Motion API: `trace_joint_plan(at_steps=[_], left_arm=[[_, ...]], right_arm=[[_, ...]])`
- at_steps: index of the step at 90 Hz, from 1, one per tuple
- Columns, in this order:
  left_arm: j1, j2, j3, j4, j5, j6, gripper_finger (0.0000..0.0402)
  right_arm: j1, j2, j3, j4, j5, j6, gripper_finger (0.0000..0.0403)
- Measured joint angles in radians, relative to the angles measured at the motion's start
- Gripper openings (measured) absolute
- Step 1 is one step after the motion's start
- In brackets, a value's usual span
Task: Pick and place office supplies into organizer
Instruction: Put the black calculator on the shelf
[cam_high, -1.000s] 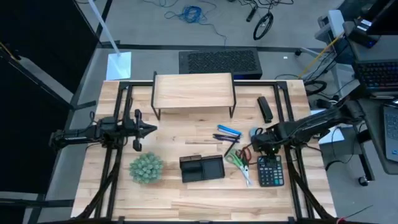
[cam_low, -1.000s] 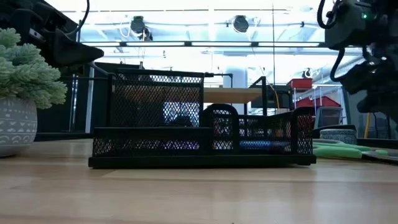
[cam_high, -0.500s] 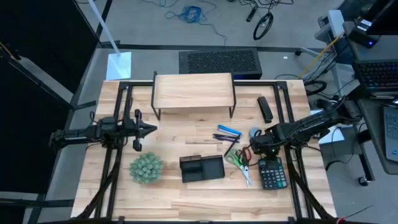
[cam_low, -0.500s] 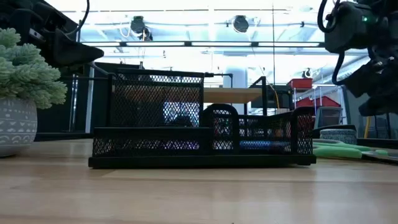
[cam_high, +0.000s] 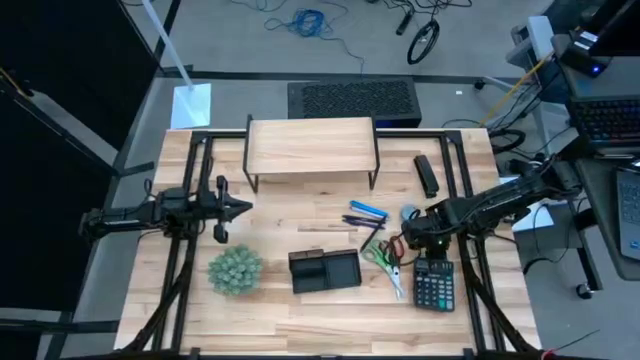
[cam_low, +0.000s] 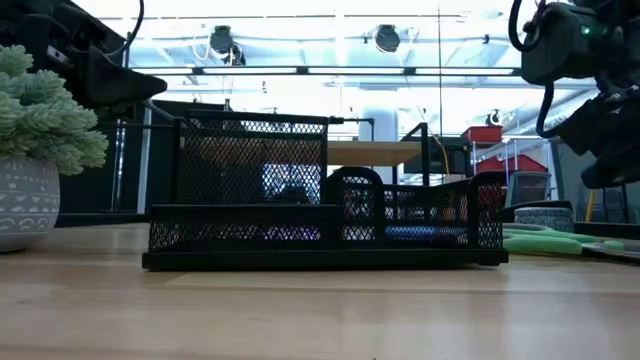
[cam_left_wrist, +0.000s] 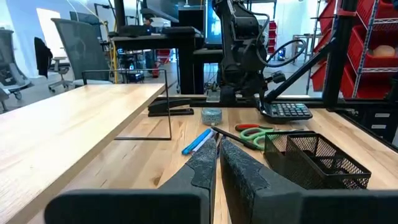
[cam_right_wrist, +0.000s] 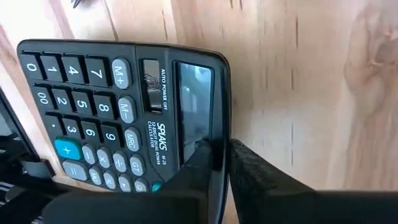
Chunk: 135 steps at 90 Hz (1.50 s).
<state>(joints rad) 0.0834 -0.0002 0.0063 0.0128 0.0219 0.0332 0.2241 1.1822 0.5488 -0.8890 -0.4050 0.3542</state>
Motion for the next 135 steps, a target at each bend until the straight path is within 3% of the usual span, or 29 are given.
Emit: trace_joint_plan(at_steps=[75, 106, 135], left_arm=[[0.000, 0.000, 0.000, 0.000, 0.000, 0.000, 0.0010], [0.000, 0.000, 0.000, 0.000, 0.000, 0.000, 0.0010], [0.000, 0.000, 0.000, 0.000, 0.000, 0.000, 0.0010]], right_arm=[[-0.017, -0.014, 0.194, -0.032, -0.013, -0.011, 0.0006], [-0.075, -0.014, 0.301, -0.087, -0.006, -0.079, 0.0001], [-0.198, -0.008, 0.444, -0.092, 0.045, -0.192, 0.0000]])
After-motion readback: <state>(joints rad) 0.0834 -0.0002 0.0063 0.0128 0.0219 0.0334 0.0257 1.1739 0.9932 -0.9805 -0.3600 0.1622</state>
